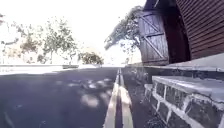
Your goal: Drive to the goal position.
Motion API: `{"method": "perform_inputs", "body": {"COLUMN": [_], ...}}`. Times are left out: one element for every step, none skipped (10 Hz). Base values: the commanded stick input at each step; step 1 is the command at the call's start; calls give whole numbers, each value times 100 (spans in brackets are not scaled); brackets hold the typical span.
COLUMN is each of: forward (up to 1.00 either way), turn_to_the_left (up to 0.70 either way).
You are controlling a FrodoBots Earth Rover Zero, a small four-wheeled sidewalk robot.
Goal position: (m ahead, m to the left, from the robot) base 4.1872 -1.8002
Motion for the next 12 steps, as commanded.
{"method": "perform_inputs", "body": {"forward": [70, 70, 70, 70, 70, 70, 70, 70, 70, 70, 70, 70], "turn_to_the_left": [0, 0, -25, -13, -2, 0, 0, -27, -27, -27, -27, -27]}}
